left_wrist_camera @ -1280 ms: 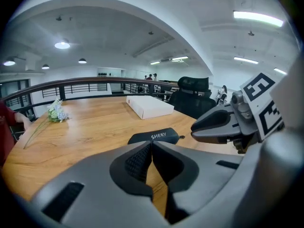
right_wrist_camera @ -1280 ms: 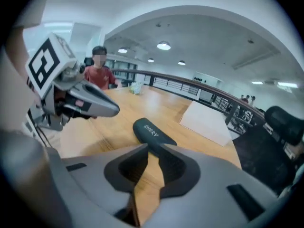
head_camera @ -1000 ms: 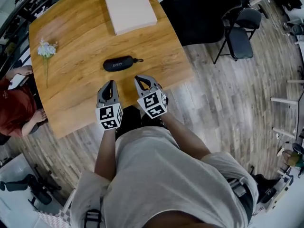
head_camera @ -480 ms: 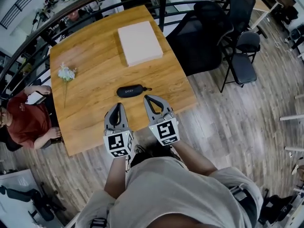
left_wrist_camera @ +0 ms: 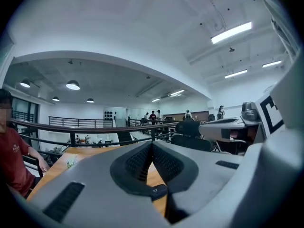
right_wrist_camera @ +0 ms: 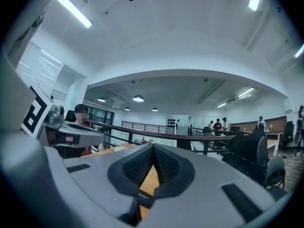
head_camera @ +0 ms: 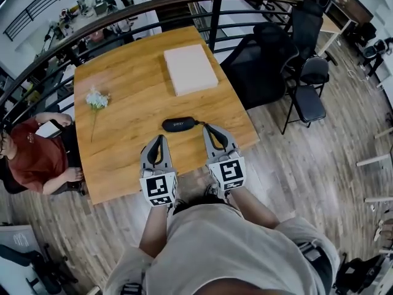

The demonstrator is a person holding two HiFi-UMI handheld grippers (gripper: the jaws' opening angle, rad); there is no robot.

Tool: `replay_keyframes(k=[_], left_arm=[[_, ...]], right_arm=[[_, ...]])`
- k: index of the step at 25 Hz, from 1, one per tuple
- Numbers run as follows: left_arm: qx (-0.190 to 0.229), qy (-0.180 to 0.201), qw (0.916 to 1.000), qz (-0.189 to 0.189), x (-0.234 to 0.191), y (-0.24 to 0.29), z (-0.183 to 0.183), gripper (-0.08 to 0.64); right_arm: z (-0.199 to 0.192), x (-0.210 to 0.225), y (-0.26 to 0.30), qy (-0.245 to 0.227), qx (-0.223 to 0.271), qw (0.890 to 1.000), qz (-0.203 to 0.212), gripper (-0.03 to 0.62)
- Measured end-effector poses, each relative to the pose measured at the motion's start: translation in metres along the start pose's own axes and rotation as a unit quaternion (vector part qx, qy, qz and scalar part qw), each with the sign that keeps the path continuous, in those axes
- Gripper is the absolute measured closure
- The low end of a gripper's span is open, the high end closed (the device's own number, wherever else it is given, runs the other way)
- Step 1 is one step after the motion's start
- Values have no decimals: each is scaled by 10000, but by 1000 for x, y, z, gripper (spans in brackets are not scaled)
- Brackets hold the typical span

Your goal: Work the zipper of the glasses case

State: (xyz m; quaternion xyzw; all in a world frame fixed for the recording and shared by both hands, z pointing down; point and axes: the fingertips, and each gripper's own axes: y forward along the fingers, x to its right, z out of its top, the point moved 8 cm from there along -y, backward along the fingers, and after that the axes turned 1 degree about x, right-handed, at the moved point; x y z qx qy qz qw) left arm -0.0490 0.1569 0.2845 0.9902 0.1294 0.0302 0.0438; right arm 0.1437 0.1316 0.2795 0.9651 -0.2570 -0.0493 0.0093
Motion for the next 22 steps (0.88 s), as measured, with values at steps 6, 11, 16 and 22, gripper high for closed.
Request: replay_keyframes(k=[6,11,16,22], left_arm=[[145,-36,9999,26,-10,-15,10,537],[234,2,9997,24,-10,-25,15,537],[277,27,9996,11,-13,-29,22,537],[277,17,9996,-79,-4,-32,21,537]], right_arm=[[13,-10,-7,-26,107,9999,-48,568],[14,-13,-14,-48,73,9999,-79,568],[21,-16,-18,-81,71,9999,-93,568],[21,-14,-24,-96,82,9998,-125,568]])
